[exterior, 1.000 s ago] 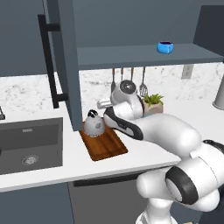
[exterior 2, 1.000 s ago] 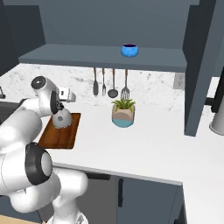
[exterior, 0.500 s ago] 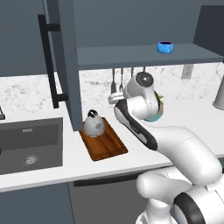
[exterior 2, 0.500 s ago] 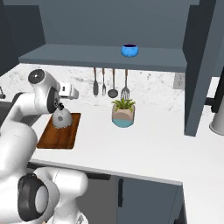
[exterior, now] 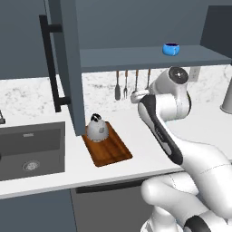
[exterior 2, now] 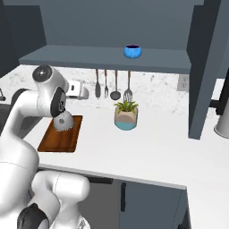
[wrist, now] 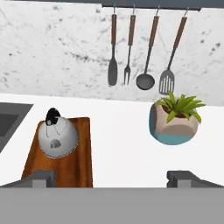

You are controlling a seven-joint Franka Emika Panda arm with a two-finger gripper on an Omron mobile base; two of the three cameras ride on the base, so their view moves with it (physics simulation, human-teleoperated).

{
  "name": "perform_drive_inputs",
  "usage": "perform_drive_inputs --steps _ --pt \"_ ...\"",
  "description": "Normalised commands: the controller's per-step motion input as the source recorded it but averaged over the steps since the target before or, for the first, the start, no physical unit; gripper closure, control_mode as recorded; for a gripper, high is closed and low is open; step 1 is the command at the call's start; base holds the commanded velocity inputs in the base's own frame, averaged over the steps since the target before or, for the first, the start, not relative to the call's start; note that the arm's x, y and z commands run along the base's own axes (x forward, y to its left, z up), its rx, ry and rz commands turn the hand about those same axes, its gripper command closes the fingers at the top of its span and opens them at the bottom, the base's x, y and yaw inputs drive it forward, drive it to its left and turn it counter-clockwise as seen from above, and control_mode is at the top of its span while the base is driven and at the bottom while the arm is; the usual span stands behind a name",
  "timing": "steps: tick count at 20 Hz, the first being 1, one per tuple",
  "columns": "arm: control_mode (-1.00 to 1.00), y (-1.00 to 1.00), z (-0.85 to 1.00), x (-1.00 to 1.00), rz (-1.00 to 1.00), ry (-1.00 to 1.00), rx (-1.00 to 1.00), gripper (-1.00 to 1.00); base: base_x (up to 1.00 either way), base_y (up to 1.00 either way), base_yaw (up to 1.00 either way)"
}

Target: Pick the kettle from the counter and place it on the tray. Then pick the mug from the cabinet and place it on the tray. Then close the cabinet doors.

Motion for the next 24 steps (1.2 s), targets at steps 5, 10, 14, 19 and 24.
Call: perform_drive_inputs --steps 5,10,14,19,24 --pt "-1.0 -0.57 0.42 -0.31 0.0 0.0 0.0 -1.0 0.0 0.0 0.0" --pt "-1.0 -0.47 0.48 -0.01 -0.03 -0.07 0.0 -1.0 0.0 0.0 0.0" --pt "-1.0 -0.45 0.49 0.08 -0.07 -0.21 0.0 -1.0 0.0 0.0 0.0" --pt "-1.0 -0.42 0.46 0.08 -0.11 -0.16 0.0 -1.0 0.0 0.0 0.0" --pt "-1.0 -0.49 0.35 0.12 -0.11 -0.21 0.0 -1.0 0.0 0.0 0.0"
